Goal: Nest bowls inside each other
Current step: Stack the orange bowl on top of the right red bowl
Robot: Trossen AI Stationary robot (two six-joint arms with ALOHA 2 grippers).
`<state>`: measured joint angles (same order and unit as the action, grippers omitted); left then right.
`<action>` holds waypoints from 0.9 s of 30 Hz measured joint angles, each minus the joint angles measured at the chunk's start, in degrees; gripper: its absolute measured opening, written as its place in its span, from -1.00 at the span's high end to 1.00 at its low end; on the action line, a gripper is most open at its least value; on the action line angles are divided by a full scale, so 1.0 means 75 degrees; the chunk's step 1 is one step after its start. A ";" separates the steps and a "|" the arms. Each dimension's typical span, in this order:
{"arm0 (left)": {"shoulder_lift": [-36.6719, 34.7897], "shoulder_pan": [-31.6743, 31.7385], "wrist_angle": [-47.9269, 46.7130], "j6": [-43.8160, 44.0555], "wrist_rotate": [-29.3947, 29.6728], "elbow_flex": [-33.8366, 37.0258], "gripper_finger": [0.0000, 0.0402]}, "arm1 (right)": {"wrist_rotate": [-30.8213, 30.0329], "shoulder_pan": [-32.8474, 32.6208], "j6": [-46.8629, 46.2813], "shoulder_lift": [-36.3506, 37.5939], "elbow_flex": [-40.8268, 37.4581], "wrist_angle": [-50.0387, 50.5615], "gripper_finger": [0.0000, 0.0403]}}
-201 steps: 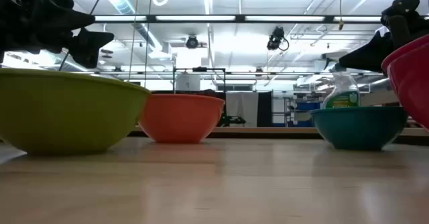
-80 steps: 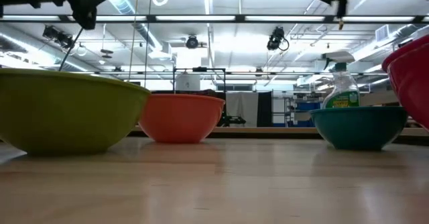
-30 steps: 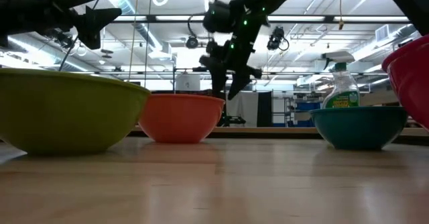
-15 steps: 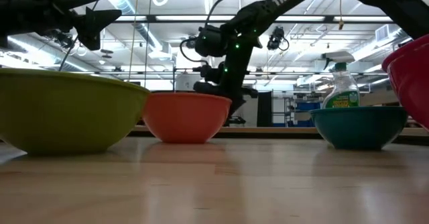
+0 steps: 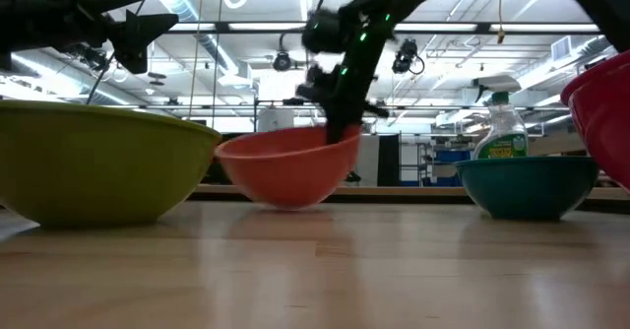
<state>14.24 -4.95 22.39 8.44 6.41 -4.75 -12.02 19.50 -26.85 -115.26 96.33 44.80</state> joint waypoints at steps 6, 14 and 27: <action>0.0000 0.0000 0.0006 -0.0002 0.0000 0.0000 -0.19 | -0.0254 -0.0116 -0.0230 0.1319 0.0000 0.1599 0.91; 0.0000 -0.0006 0.0000 0.0171 -0.0002 0.0000 -0.19 | 0.0488 -0.1186 -0.0262 0.2851 0.0006 0.2900 0.89; 0.0000 -0.0006 -0.0047 0.0208 -0.0002 0.0000 -0.19 | 0.1485 -0.4228 -0.1664 0.3796 0.0012 0.5761 0.88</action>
<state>14.24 -4.99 22.04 10.00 6.39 -4.75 -0.88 -12.20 -39.33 -86.78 96.42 88.00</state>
